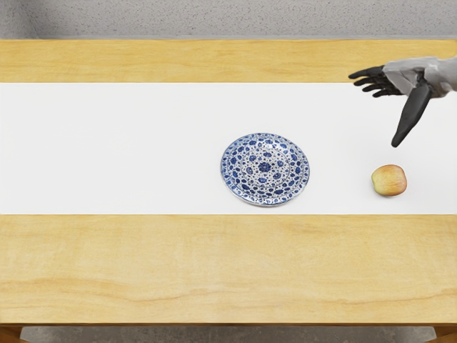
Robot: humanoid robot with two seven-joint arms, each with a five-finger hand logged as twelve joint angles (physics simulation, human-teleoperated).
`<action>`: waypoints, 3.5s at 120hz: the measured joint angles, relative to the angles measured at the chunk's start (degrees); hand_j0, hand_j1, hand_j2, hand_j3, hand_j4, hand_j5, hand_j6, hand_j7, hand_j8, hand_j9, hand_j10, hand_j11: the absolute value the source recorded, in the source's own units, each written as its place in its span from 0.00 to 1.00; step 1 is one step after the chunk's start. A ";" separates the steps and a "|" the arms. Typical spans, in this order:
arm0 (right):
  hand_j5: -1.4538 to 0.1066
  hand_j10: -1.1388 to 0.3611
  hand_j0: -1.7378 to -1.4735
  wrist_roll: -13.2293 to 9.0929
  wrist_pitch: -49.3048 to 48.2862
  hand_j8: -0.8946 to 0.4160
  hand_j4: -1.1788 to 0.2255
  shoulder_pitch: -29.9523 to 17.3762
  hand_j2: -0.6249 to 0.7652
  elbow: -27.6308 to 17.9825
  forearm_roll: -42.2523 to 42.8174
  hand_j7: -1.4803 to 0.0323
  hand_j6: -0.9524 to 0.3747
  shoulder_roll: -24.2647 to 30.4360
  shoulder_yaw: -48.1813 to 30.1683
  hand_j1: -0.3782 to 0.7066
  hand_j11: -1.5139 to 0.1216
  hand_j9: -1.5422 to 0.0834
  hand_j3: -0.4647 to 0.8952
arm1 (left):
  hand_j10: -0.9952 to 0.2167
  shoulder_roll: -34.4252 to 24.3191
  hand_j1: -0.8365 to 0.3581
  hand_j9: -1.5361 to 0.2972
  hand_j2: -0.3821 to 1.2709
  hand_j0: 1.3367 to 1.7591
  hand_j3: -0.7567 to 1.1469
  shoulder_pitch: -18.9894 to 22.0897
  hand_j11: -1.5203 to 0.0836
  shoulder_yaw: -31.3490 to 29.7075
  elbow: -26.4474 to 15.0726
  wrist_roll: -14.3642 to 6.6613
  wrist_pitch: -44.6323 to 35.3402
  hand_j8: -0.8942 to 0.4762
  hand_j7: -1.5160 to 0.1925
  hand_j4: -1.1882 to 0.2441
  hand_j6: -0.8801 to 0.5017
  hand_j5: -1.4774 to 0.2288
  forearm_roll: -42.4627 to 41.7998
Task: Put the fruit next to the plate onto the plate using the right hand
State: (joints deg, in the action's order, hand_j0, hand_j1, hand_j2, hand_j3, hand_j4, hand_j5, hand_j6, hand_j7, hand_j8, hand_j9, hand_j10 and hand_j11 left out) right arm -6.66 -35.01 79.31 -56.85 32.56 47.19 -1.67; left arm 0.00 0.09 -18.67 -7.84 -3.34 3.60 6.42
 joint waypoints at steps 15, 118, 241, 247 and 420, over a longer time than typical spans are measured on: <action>0.91 0.74 0.30 -1.70 0.00 0.66 0.82 0.08 0.45 -0.30 0.09 0.96 0.69 0.00 -0.12 0.05 0.90 0.93 0.34 | 0.62 0.00 0.75 0.66 0.26 0.76 0.40 0.00 0.75 0.01 -0.02 0.00 0.00 0.47 0.70 0.66 0.46 0.68 0.00; 0.91 0.74 0.30 -28.32 21.29 0.66 0.81 -9.32 0.45 -31.55 21.47 0.95 0.69 4.34 -4.14 0.06 0.90 0.93 0.34 | 0.62 0.00 0.75 0.66 0.26 0.76 0.40 0.00 0.75 0.01 0.01 0.01 0.00 0.47 0.70 0.66 0.46 0.68 0.00; 0.76 0.62 0.30 -28.34 43.47 0.52 0.69 -25.04 0.42 -30.92 38.33 0.80 0.56 0.35 -3.89 0.25 0.76 0.78 0.34 | 0.62 0.00 0.75 0.66 0.26 0.76 0.40 0.00 0.75 0.00 -0.01 0.00 0.00 0.47 0.70 0.66 0.46 0.68 0.00; 0.75 0.61 0.30 -28.34 43.56 0.51 0.68 -25.17 0.42 -30.37 38.56 0.79 0.54 -0.05 -3.91 0.27 0.75 0.77 0.34 | 0.62 0.00 0.75 0.66 0.26 0.76 0.40 0.00 0.75 0.01 -0.02 0.00 0.00 0.47 0.70 0.66 0.46 0.68 0.00; 0.34 0.47 0.36 -28.36 43.99 0.48 0.52 -16.36 0.43 -28.02 35.05 0.39 0.51 -21.34 -8.17 0.57 0.35 0.38 0.34 | 0.62 0.00 0.75 0.66 0.26 0.76 0.40 0.00 0.75 -0.02 0.00 0.00 0.00 0.47 0.70 0.66 0.46 0.68 0.00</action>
State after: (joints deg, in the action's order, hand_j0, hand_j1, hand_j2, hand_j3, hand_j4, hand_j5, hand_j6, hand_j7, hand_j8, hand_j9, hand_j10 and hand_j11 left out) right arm -35.02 8.98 62.95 -84.87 67.61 25.86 -9.84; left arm 0.00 0.09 -18.69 -7.83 -3.34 3.60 6.42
